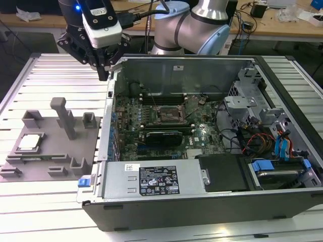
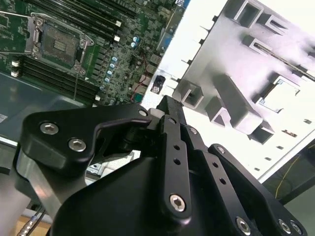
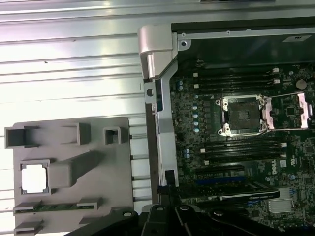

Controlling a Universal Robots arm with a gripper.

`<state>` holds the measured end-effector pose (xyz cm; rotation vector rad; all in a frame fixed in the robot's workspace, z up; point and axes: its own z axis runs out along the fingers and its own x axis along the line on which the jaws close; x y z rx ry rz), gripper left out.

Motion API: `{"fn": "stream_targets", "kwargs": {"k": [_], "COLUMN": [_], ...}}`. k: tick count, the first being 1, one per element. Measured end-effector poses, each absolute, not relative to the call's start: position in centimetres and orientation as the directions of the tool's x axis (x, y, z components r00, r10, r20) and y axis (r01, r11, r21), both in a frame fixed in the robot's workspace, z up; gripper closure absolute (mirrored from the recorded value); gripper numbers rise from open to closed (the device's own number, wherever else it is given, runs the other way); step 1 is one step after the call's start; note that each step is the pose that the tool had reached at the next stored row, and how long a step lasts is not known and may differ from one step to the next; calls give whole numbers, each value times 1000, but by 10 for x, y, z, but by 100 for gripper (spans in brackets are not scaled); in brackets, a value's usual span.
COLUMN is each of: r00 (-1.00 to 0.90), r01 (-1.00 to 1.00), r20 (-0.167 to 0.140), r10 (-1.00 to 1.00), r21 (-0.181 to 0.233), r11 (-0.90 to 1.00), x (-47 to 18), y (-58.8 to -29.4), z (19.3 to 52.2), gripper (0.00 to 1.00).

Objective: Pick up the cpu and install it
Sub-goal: 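Reach for the cpu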

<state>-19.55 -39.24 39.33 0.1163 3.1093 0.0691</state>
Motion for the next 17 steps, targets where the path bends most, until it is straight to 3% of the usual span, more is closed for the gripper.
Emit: {"fn": "stream_targets", "kwargs": {"k": [17], "r00": [-997], "r01": [74], "r20": [-31], "r10": [75], "r21": [46], "r11": [996], "x": [-230], "y": [-388], "z": [393], "gripper": [89]}}
